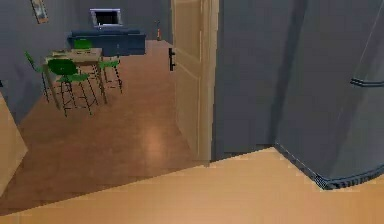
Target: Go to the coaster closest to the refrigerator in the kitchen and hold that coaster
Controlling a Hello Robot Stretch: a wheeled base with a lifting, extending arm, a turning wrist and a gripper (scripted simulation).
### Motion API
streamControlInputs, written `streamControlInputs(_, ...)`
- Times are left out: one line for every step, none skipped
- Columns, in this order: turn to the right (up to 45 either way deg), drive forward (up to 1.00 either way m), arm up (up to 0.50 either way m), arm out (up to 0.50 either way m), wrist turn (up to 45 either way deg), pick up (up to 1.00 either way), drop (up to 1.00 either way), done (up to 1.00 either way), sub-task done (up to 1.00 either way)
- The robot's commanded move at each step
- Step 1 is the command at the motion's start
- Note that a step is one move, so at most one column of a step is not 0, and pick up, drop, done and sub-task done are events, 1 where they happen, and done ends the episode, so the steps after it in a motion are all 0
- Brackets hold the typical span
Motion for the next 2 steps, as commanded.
streamControlInputs(0.0, 0.10, 0.00, 0.00, 0.0, 0.00, 0.00, 0.00, 0.00)
streamControlInputs(45.0, 0.00, 0.00, 0.00, 0.0, 0.00, 0.00, 0.00, 0.00)
